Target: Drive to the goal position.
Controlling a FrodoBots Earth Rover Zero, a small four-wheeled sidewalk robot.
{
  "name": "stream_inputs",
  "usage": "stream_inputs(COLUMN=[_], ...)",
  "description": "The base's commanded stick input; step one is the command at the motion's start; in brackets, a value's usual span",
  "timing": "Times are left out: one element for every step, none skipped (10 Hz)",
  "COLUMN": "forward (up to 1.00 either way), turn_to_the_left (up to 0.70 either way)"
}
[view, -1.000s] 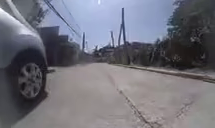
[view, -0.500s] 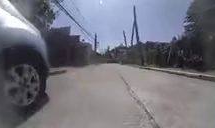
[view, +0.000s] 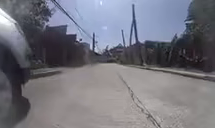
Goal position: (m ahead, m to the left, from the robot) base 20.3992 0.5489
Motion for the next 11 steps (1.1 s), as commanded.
stream_inputs(forward=[0.85, 0.85, 0.85, 0.85, 0.85, 0.85, 0.85, 0.85, 0.85, 0.85, 0.85], turn_to_the_left=[-0.34, -0.34, -0.34, -0.34, -0.34, -0.34, -0.22, -0.03, 0.00, 0.00, 0.00])
